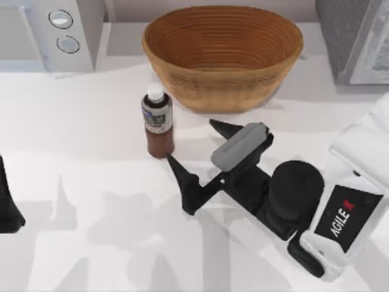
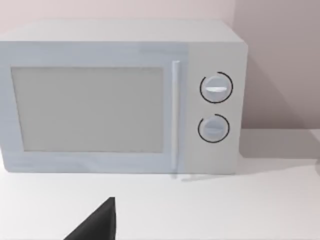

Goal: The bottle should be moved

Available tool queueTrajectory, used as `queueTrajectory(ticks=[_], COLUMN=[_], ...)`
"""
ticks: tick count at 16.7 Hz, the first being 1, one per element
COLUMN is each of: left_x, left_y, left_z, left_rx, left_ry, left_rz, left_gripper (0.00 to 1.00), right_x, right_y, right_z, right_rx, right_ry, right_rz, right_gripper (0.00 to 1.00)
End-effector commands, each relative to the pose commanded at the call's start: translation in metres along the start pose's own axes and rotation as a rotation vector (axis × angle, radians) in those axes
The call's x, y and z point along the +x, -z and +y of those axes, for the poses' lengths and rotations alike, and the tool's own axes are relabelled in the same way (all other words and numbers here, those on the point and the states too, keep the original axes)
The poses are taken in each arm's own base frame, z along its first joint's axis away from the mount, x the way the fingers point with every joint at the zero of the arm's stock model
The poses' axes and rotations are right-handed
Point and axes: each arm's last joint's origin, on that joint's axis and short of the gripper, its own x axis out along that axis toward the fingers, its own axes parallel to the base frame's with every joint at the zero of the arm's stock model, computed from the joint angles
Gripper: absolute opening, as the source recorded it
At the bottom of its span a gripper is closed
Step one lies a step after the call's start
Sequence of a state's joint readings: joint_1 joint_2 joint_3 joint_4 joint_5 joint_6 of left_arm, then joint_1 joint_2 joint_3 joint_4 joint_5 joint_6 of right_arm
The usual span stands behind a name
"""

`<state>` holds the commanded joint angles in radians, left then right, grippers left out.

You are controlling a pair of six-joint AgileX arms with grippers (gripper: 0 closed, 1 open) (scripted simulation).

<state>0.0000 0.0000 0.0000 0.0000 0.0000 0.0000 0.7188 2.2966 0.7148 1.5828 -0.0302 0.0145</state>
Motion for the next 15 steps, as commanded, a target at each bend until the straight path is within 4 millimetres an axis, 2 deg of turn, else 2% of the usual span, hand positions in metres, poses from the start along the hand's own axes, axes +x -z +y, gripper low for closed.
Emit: queueTrajectory(ticks=[5, 7, 15], left_x=[0.0, 0.0, 0.0], left_y=[0.0, 0.0, 0.0], left_z=[0.0, 0.0, 0.0], left_rx=[0.0, 0.0, 0.0], left_ry=[0.0, 0.0, 0.0], left_rz=[0.0, 0.0, 0.0], left_gripper=[1.0, 1.0, 1.0], right_x=[0.0, 0.008, 0.088], right_y=[0.0, 0.001, 0.001], right_z=[-0.002, -0.001, 0.0], right_rx=[0.0, 0.0, 0.0], right_ry=[0.005, 0.002, 0.0], right_rz=[0.003, 0.003, -0.004], right_gripper=[1.0, 1.0, 1.0])
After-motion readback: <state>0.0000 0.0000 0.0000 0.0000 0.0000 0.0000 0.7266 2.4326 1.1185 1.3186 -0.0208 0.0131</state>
